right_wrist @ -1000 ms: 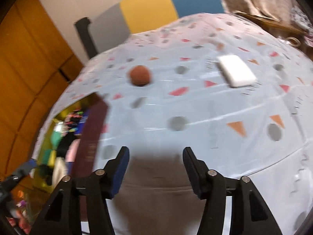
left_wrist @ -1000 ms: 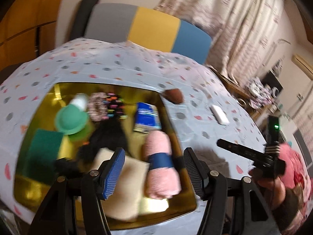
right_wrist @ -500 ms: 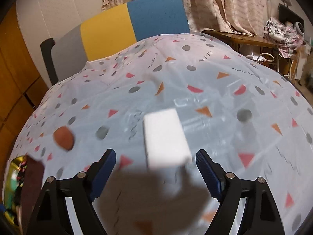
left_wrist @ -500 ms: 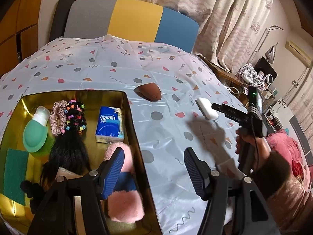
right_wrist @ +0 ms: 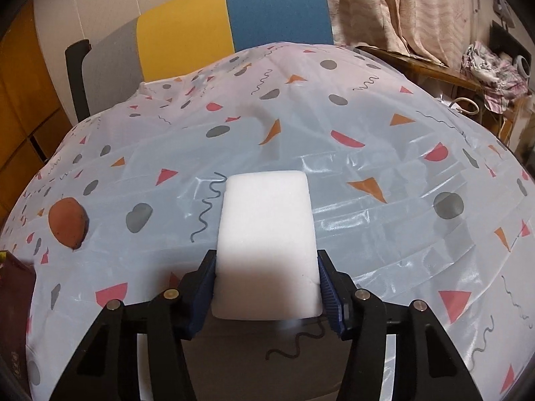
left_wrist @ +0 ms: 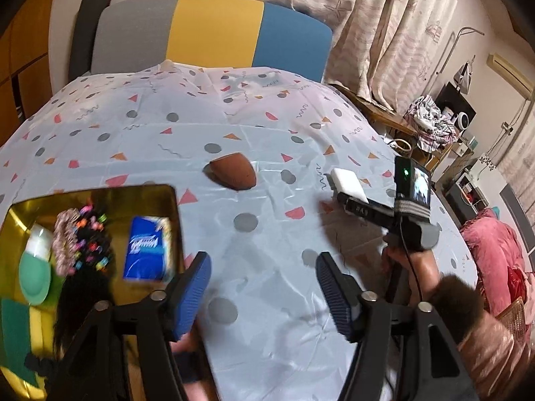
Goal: Organize rigid objects
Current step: 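Grasp the brown egg-shaped makeup sponge with the left tool while the right holds the white block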
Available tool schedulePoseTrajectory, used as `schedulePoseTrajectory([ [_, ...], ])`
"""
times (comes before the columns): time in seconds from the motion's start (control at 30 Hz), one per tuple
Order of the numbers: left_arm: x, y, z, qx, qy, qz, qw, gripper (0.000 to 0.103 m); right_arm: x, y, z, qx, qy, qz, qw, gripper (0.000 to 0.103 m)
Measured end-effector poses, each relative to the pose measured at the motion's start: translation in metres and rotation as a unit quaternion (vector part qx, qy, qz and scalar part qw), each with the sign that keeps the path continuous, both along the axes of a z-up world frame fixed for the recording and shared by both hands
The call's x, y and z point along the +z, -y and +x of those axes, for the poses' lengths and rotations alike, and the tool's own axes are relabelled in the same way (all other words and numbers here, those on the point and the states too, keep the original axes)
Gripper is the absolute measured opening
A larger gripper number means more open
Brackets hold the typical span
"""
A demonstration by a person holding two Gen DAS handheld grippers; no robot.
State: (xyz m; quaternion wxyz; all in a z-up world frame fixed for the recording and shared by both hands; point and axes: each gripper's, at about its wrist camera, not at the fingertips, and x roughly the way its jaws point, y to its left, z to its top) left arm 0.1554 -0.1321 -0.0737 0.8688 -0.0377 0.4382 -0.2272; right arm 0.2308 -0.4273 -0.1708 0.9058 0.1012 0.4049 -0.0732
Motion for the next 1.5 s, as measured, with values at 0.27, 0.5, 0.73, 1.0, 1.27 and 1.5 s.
schedulePoseTrajectory([
  [0.27, -0.013, 0.044, 0.066, 0.012, -0.009, 0.055, 0.9984, 0.081, -0.002, 0.0, -0.002, -0.001, 0.006, -0.002, 1.0, 0.057],
  [0.5, -0.037, 0.062, 0.125, 0.055, -0.043, 0.091, 0.9934, 0.083, -0.003, 0.002, -0.003, -0.002, 0.013, 0.005, 1.0, 0.058],
  [0.73, -0.07, 0.07, 0.174, 0.097, -0.081, 0.108, 0.986, 0.083, -0.003, 0.002, -0.004, -0.001, 0.016, 0.008, 1.0, 0.058],
  [1.0, -0.094, 0.066, 0.185, 0.104, -0.096, 0.075, 0.9871, 0.058, -0.004, 0.003, -0.004, -0.002, 0.02, 0.01, 1.0, 0.058],
  [1.27, -0.079, 0.065, 0.163, 0.09, -0.07, 0.04, 0.9927, 0.046, -0.004, 0.0, -0.005, -0.002, 0.019, 0.003, 1.0, 0.058],
  [1.5, -0.055, 0.047, 0.12, 0.074, -0.064, -0.012, 0.9951, 0.046, -0.004, -0.002, -0.004, -0.003, 0.016, -0.006, 1.0, 0.058],
])
